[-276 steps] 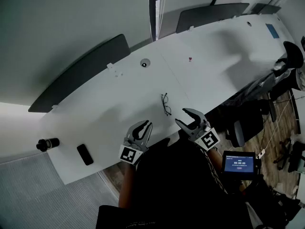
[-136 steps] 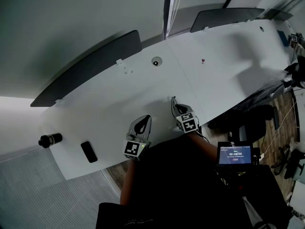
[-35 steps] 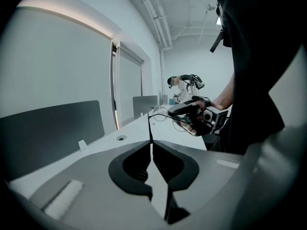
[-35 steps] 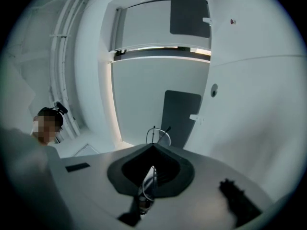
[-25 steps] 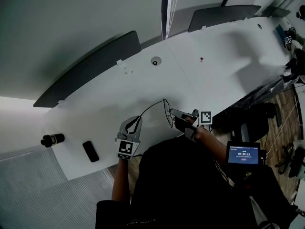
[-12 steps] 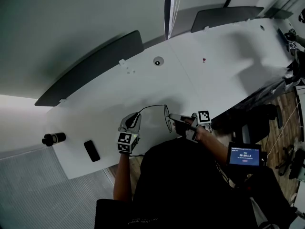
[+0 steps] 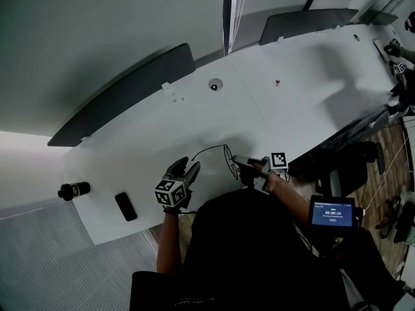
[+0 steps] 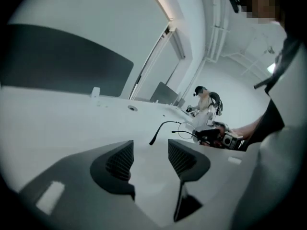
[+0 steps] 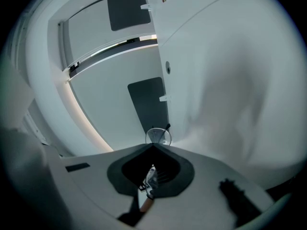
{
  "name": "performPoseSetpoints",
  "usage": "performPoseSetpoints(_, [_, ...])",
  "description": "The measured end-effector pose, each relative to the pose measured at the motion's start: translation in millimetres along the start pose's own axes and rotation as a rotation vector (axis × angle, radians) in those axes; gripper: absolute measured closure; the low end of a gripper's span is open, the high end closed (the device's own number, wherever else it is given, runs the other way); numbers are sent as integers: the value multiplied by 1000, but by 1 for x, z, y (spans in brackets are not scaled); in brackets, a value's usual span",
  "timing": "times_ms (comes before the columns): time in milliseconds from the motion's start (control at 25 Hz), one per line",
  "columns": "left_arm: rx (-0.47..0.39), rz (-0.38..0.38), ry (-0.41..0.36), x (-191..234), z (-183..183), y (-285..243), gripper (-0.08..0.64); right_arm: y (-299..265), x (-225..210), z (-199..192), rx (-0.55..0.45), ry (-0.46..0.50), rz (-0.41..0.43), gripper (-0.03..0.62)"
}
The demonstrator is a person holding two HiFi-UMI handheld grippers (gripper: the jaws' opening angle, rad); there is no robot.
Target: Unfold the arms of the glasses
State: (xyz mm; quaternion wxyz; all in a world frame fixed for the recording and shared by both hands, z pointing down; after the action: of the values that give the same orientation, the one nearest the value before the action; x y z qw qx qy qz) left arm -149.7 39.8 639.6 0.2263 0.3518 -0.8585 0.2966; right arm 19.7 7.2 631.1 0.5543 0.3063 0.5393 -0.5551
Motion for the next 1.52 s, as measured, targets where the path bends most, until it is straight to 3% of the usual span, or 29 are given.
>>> performPoseSetpoints(120, [-20, -84, 297, -6, -23, 2, 328, 1, -1, 4, -22, -5, 0, 586])
performPoseSetpoints(200, [-52, -206, 517, -22, -32, -4, 324, 1, 0, 7, -35, -2, 8, 586])
performPoseSetpoints(280, [-151, -342, 707, -43, -20, -15, 324, 0, 4, 7, -38, 8, 23, 586])
performPoseSetpoints(400, [-259, -468, 868, -65, 7, -38, 325, -3, 12, 5, -35, 39, 49, 586])
performPoseSetpoints(560, [-203, -591, 888, -90, 20, -67, 325, -8, 15, 0, -20, 51, 51, 586])
performPoseSetpoints(640, [-184, -615, 899, -95, 21, -76, 327, -8, 16, 0, -22, 51, 57, 586])
performPoseSetpoints(1040, [-184, -632, 915, -89, 17, -83, 364, -9, 19, -3, -9, 48, 82, 586])
performPoseSetpoints(1400, [-186, -606, 863, -86, 15, -80, 537, -13, 23, -6, 5, 54, 89, 586])
performPoseSetpoints(1520, [-197, -622, 856, -88, 17, -79, 545, -13, 23, -7, 5, 55, 88, 586])
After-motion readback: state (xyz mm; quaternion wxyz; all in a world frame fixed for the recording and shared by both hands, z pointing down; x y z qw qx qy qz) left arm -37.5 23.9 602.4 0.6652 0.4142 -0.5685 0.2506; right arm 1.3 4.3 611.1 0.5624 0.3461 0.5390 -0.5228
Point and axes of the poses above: the fingertips, and each gripper's own axes: y backward along the fingers, x to its left, z out of its top, the point moved 1 cm from there along y, backward along the fingers, and after that the axes turned 15 degrees about -z, right-handed, at the moved point
